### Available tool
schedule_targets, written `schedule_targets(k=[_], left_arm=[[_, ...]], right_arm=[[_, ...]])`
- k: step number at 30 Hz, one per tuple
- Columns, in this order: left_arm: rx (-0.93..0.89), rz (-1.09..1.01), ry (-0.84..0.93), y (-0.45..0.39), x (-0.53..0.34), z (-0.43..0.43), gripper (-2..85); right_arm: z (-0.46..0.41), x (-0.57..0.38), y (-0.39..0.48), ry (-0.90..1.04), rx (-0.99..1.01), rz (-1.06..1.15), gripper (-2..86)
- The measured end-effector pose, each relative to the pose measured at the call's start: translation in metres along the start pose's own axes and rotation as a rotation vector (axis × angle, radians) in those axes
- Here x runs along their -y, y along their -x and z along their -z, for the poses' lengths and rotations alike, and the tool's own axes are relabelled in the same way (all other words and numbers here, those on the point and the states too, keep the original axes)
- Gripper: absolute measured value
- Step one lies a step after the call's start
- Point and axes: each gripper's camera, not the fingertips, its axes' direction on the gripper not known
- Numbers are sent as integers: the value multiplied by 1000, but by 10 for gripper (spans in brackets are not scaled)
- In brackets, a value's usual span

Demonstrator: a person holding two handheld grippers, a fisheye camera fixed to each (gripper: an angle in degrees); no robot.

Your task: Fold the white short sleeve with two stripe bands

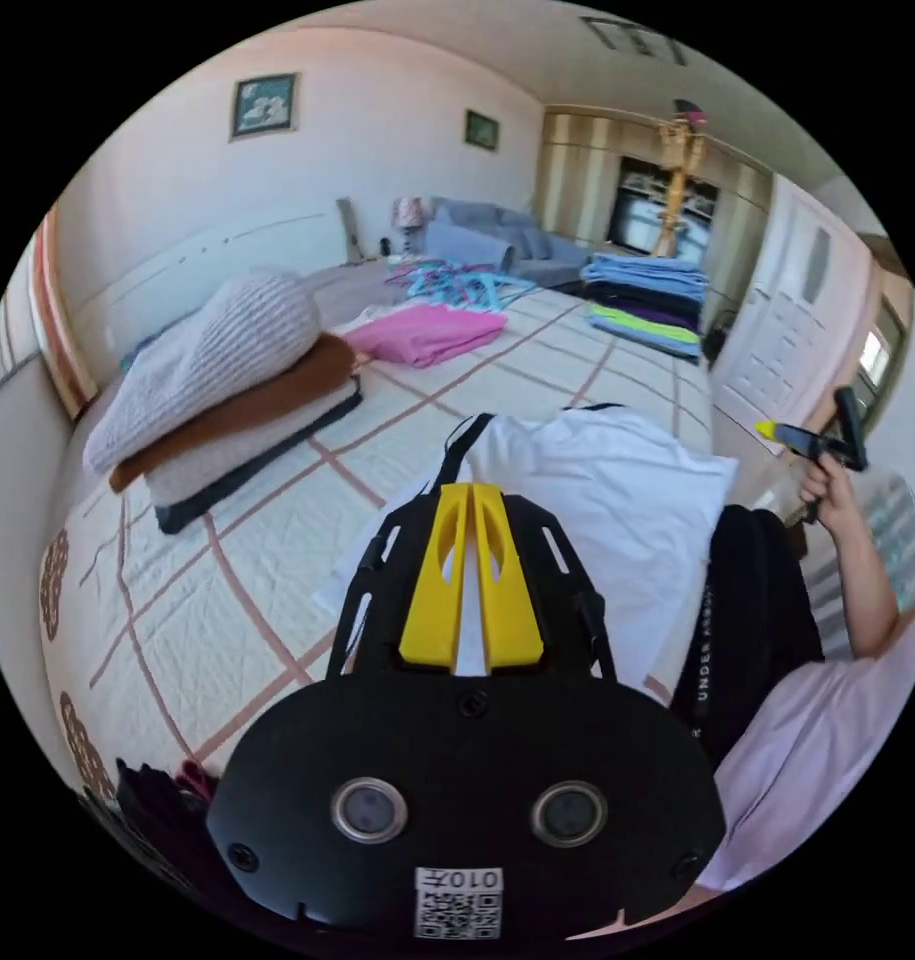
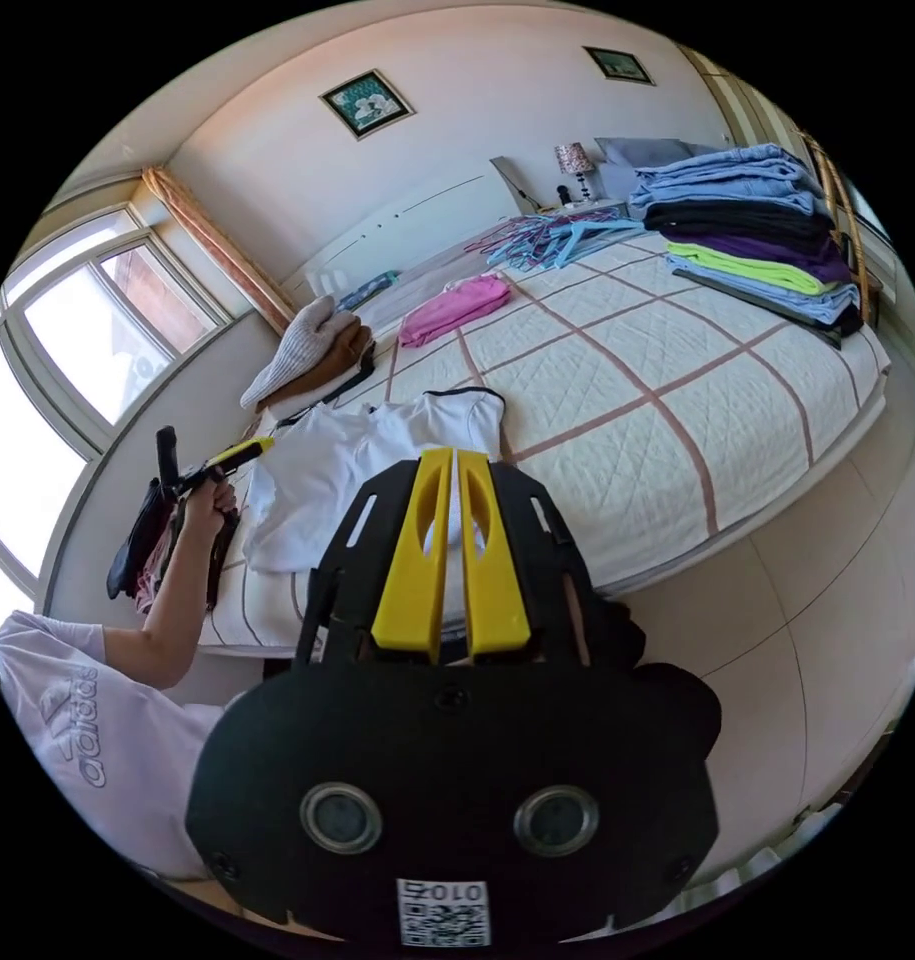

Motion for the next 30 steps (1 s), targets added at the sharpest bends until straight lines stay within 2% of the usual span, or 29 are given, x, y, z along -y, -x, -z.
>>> schedule_targets(k=[1, 4, 8, 11, 14, 16, 18, 21, 25, 30], left_arm=[[-82, -141, -71, -37, -3, 24, -2], [-199, -356, -106, -108, -34, 53, -2], [-238, -269, -29, -136, -78, 50, -2], [-272, -208, -2, -146, -112, 46, 1], [-205, -114, 172, -137, -134, 24, 8], [-23, 59, 313, -111, -147, 5, 25], [53, 86, 369, -101, -153, -3, 54], [91, 64, 335, -108, -150, 2, 108], [59, -80, 211, -148, -128, 14, 122], [154, -212, 304, -181, -118, -36, 114]], right_arm=[[-3, 0, 9, -5, 13, 58, 43], [-12, -2, 32, 3, 32, 206, 62], [-47, -3, 62, 123, 130, 365, 104], [-73, -7, 83, 195, 69, 465, 128], [-92, -8, 101, 265, 58, 545, 134], [-99, -10, 110, 280, 56, 576, 135], [-104, -12, 115, 283, 59, 596, 135], [-108, -14, 114, 297, 45, 596, 134], [-108, -11, 102, 275, 49, 552, 132], [-108, -6, 97, 251, 87, 521, 128]])
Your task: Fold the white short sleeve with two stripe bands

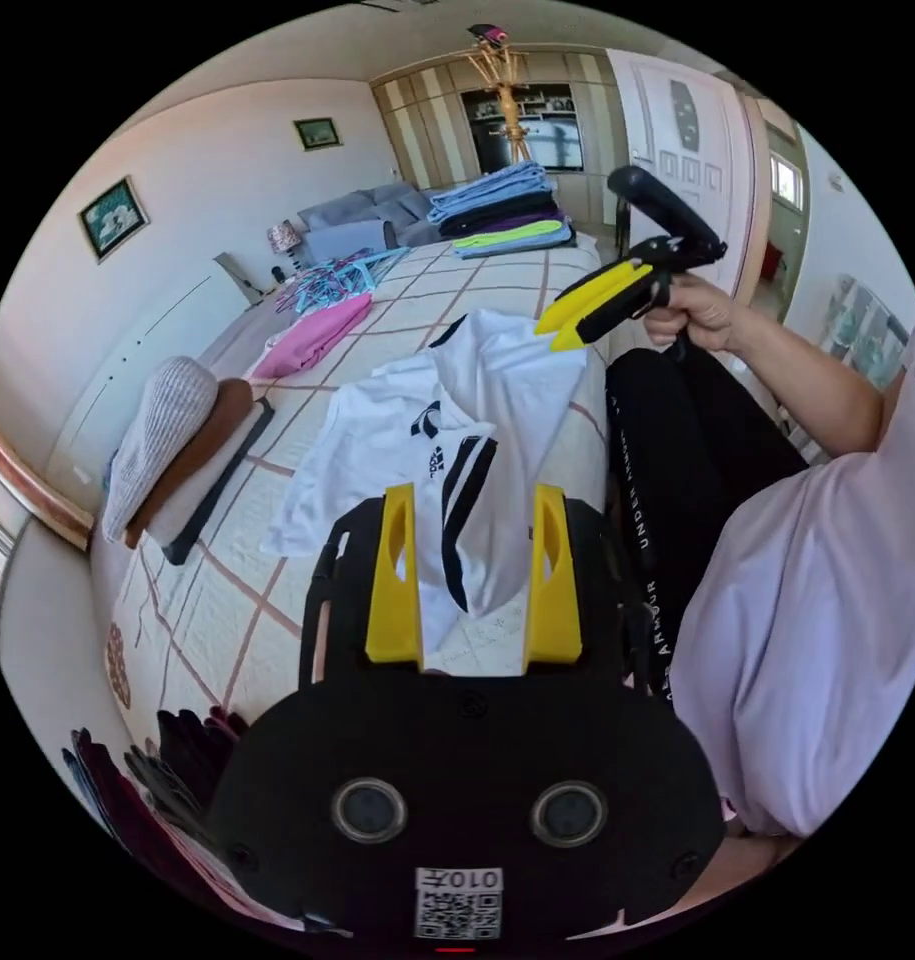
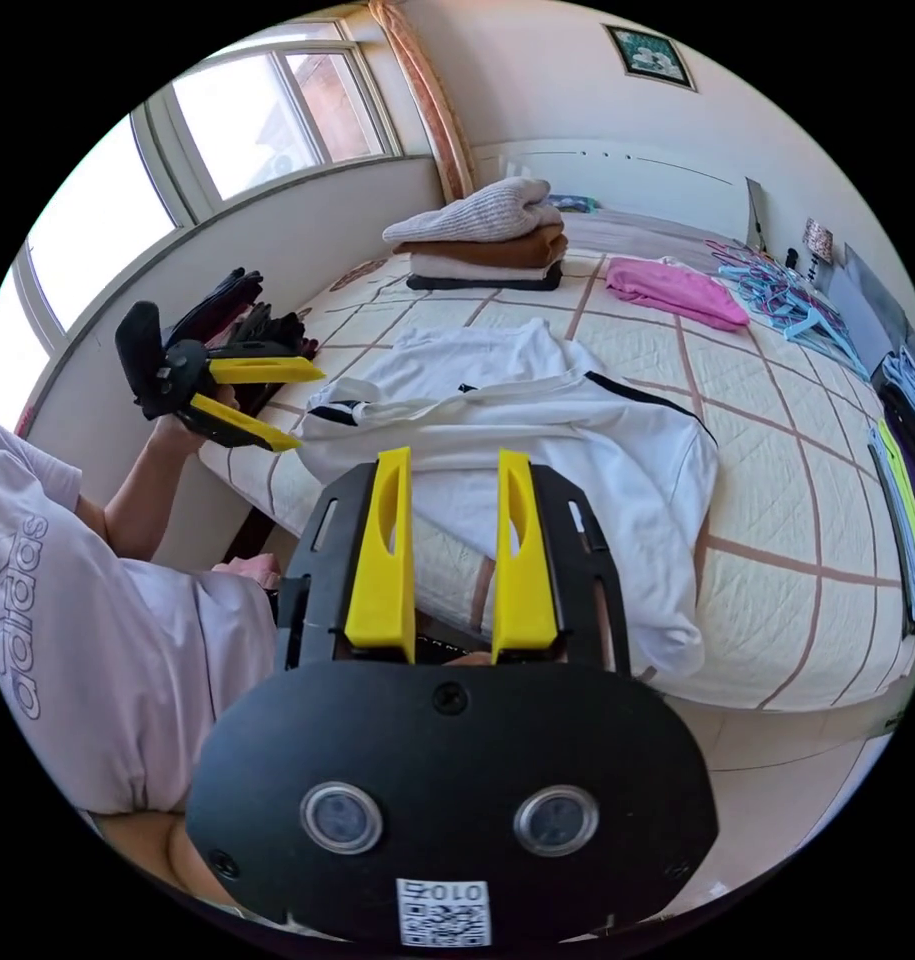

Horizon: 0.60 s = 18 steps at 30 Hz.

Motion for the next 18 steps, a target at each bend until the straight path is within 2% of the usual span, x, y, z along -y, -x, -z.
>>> schedule_targets(k=[4, 6, 8, 11, 13, 15, 18], left_arm=[[-104, 130, 51, 8, 0, -54, 65], [-126, 178, 6, 9, -2, -45, 38], [-140, 105, -112, -5, -1, -17, 20], [-211, -252, -224, -57, 2, 33, 7], [-342, -543, -314, -89, -20, 65, 3], [-458, -625, -341, -90, -40, 73, 1], [-578, -524, -259, -69, -65, 56, 0]], right_arm=[[-5, -1, 3, 19, -41, 6, 127], [-5, -2, 4, 32, -72, 9, 127], [-3, -5, 4, 33, -139, 10, 128], [3, -9, -5, 1, -192, -30, 130], [8, -11, -11, -31, -175, -53, 133], [11, -12, -12, -62, -172, -55, 134], [5, -8, -8, -38, -170, -21, 135]])
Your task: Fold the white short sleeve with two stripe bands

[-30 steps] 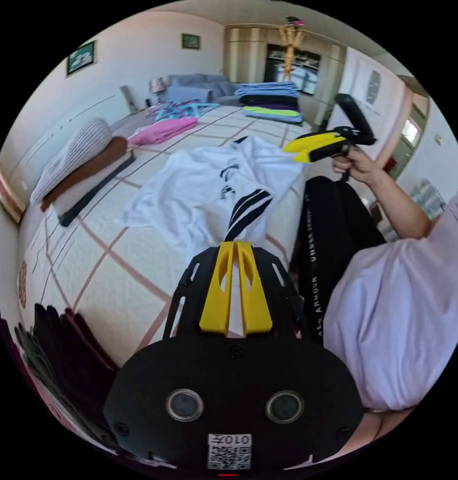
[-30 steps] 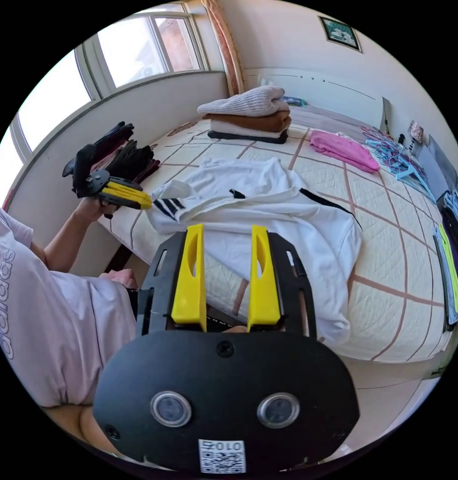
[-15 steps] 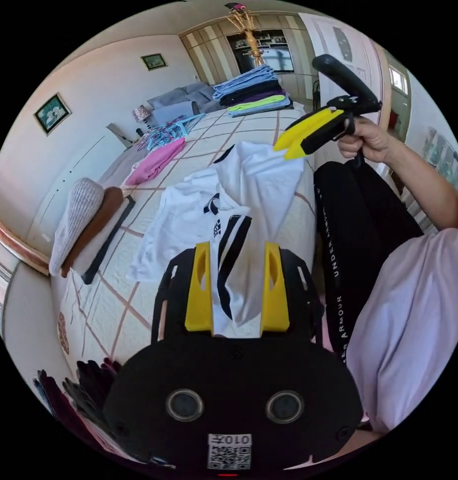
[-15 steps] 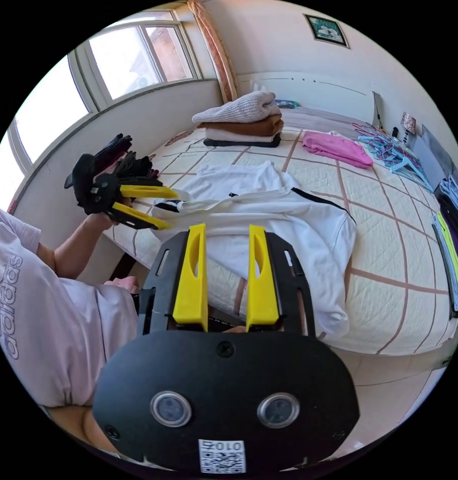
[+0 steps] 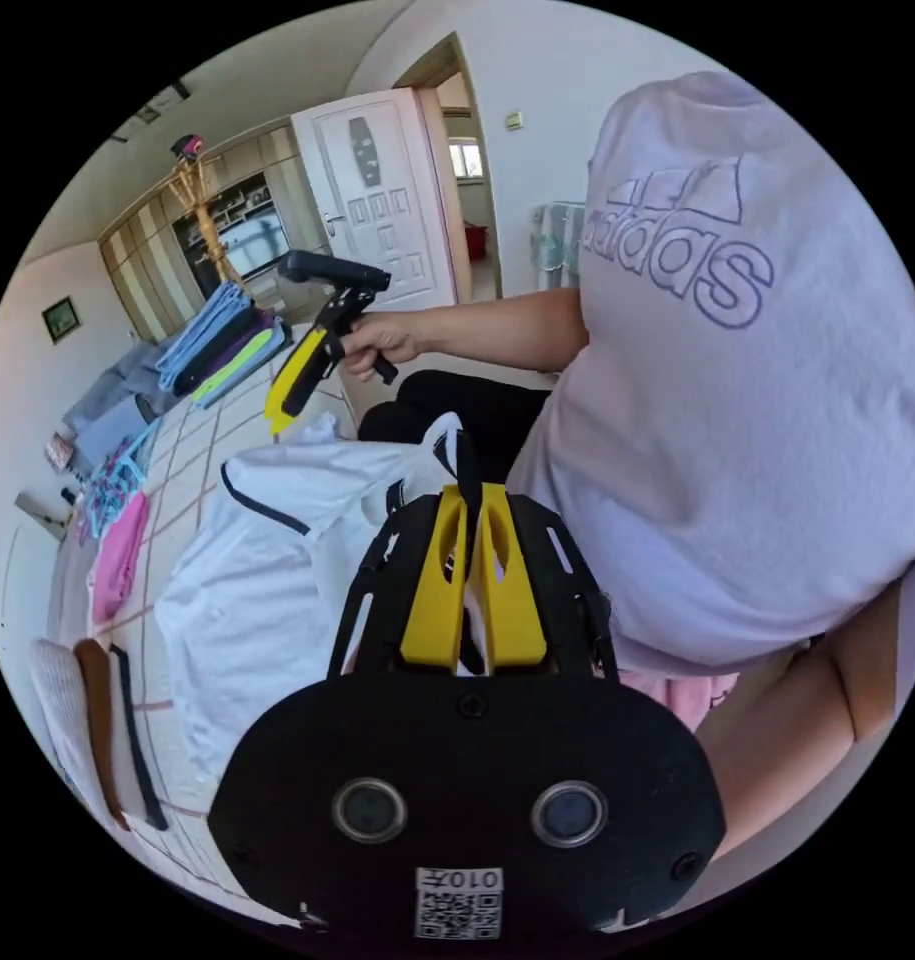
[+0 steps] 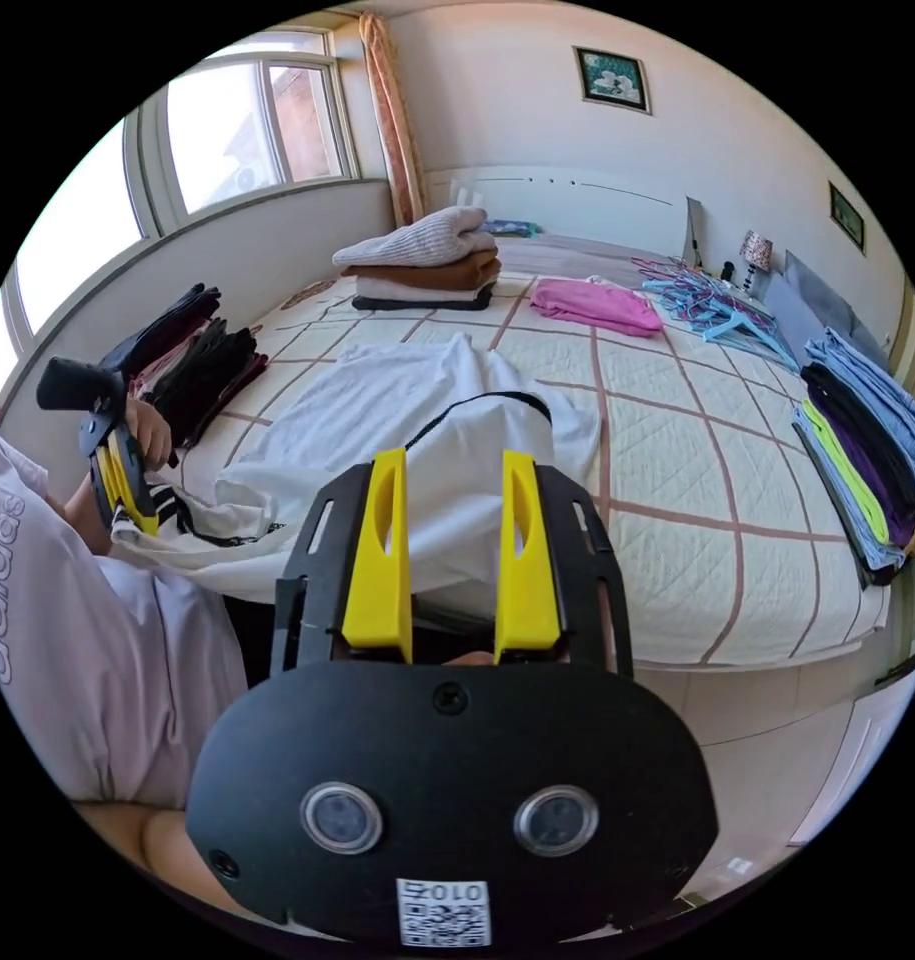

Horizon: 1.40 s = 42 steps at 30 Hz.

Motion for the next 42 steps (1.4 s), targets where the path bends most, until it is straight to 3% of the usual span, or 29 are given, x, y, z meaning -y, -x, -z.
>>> schedule_targets(k=[6, 9, 11, 14, 18, 24, 27, 31, 35, 37, 39, 42], left_arm=[[-39, 98, 0, 2, -35, -4, -1], [-63, 79, 0, 4, -28, -15, 0], [-66, 48, 11, 1, -18, -21, 0], [-56, 6, 21, -6, -4, -28, 1], [1, 33, 72, -13, -3, -31, 1], [221, 183, 170, -7, -31, 4, 0], [436, 294, 70, 6, -43, 61, -1], [711, 454, -109, 41, -43, 141, -3], [916, 370, -94, 49, 2, 164, -3], [957, 346, -58, 52, 17, 161, -3], [906, 318, 9, 55, 14, 141, -2], [757, 329, 201, 63, -12, 76, -2]], right_arm=[[-23, 48, 36, 124, -97, 228, 140], [-32, 97, 73, 176, -71, 479, 141], [-76, 128, 101, 411, -204, 693, 144], [-143, 141, 99, 660, -388, 835, 153], [-175, 144, 77, 808, -196, 792, 127], [-121, 100, 68, 620, -148, 720, 46], [-72, 74, 52, 442, -167, 620, 43], [11, 69, 24, 104, -258, 408, 41], [86, 66, 33, -302, -343, 275, 40], [87, 56, 47, -357, -404, 300, 40], [64, 41, 53, -289, -438, 329, 38], [-16, 5, 34, -25, -297, 315, 36]])
